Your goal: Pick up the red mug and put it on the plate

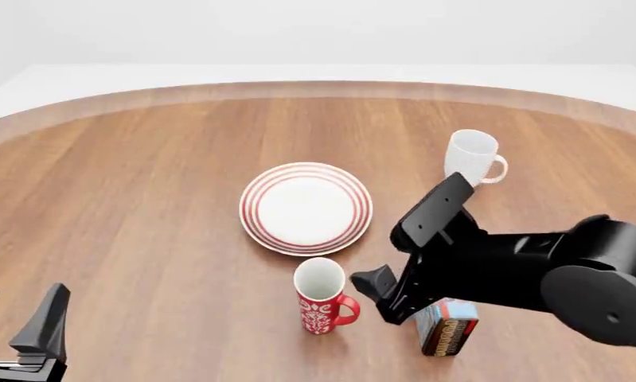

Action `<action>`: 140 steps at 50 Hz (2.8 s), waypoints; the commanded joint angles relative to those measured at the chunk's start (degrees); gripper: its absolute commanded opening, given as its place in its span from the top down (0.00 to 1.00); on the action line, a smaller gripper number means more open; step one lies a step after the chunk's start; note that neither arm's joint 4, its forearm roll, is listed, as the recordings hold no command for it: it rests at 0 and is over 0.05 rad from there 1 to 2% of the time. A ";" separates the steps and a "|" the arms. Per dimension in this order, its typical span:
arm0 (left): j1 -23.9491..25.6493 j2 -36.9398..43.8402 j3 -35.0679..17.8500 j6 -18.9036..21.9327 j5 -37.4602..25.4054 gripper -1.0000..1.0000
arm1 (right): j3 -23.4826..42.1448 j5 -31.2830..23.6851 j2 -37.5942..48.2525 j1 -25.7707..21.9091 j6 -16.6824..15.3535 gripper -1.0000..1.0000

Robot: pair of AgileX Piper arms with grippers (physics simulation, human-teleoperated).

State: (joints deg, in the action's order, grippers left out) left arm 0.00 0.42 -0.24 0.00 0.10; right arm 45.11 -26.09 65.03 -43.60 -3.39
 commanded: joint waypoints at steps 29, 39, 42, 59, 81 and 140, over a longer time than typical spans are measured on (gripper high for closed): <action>0.00 0.00 0.00 0.00 0.00 0.00 | -3.88 8.19 8.46 -2.11 3.38 0.00; 0.00 0.00 0.00 0.00 0.00 0.00 | -4.81 10.84 10.82 -2.28 3.77 0.00; 0.00 0.00 0.00 0.00 0.00 0.00 | -4.96 11.04 11.08 -2.11 3.76 0.00; 0.00 0.00 0.00 0.00 0.00 0.00 | -6.95 13.47 12.02 -1.99 4.25 0.00; 0.00 0.00 0.00 0.00 0.00 0.00 | -8.73 18.18 16.42 -2.17 5.76 0.00; 0.00 0.00 0.00 0.00 0.00 0.00 | -10.70 21.36 18.93 -2.78 7.64 1.00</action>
State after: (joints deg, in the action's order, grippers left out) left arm 0.00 0.42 -0.24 0.00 0.10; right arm 34.59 -4.14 85.12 -46.27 4.70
